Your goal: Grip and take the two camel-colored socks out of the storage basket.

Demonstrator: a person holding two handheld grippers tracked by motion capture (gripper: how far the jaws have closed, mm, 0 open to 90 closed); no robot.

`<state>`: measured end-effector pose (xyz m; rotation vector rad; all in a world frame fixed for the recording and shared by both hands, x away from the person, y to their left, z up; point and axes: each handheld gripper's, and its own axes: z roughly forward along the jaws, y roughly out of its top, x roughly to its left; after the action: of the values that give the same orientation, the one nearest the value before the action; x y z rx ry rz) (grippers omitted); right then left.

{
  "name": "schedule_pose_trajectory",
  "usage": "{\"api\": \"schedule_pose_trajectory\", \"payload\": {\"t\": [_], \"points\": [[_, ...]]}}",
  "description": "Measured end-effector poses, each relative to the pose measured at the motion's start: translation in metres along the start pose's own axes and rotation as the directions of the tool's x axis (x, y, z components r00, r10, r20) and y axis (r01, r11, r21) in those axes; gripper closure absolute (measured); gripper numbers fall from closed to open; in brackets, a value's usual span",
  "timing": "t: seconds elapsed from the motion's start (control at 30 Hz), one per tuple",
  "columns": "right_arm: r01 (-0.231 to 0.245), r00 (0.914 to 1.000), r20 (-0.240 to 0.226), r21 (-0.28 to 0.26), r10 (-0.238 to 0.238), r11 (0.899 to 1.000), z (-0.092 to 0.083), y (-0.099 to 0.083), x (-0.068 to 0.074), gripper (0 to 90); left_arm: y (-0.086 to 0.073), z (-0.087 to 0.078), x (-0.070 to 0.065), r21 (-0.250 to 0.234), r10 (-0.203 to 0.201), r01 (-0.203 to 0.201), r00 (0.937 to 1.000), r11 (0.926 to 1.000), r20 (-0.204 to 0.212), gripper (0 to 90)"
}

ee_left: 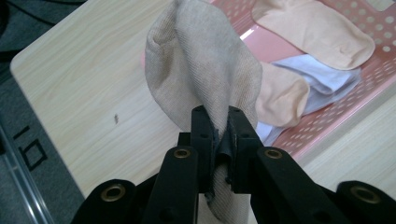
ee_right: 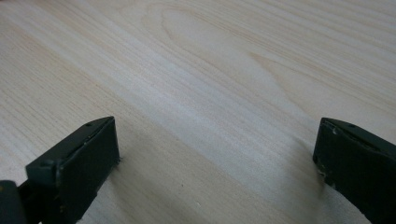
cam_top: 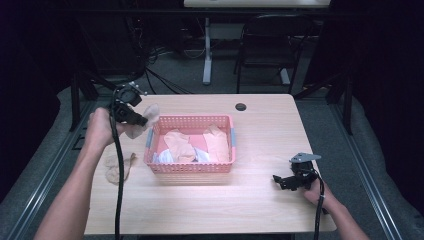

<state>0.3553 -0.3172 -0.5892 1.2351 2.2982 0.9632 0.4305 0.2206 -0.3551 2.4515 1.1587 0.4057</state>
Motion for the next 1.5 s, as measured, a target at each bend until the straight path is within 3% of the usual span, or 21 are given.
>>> {"api": "schedule_pose_trajectory", "payload": {"t": [0.33,0.5,0.93,1.2,1.33,1.43,1.5], "points": [[0.000,1.0000,0.000,-0.001,0.000,1.000,0.000,0.000,0.000,0.0,-0.037,-0.013,0.027,0.027,-0.063,0.064,0.9975,0.9976,-0.034,82.7],[0.000,1.0000,0.000,-0.001,0.000,1.000,0.000,0.000,0.000,0.0,-0.056,-0.007,0.037,0.051,-0.099,0.101,0.9943,0.9936,-0.040,82.6],[0.000,1.0000,0.000,-0.001,0.000,1.000,0.000,0.000,0.000,0.0,-0.113,0.055,0.055,0.120,-0.212,0.211,0.9772,0.9700,-0.008,81.8],[0.000,1.0000,0.000,-0.001,0.000,1.000,0.000,0.000,0.000,0.0,-0.140,0.100,0.057,0.184,-0.273,0.269,0.9619,0.9453,-0.004,81.9],[0.000,1.0000,0.000,-0.001,0.000,1.000,0.000,0.000,0.000,0.0,-0.148,0.116,0.055,0.181,-0.281,0.278,0.9598,0.9434,-0.010,81.9],[-0.001,1.0000,0.000,-0.002,0.001,1.000,0.000,0.000,0.000,0.0,-0.152,0.124,0.053,0.183,-0.290,0.287,0.9569,0.9403,-0.009,74.6],[0.000,1.0000,0.000,-0.002,0.000,1.000,0.000,0.000,0.000,0.0,-0.154,0.125,0.051,0.169,-0.299,0.296,0.9543,0.9400,-0.011,61.3]]}}
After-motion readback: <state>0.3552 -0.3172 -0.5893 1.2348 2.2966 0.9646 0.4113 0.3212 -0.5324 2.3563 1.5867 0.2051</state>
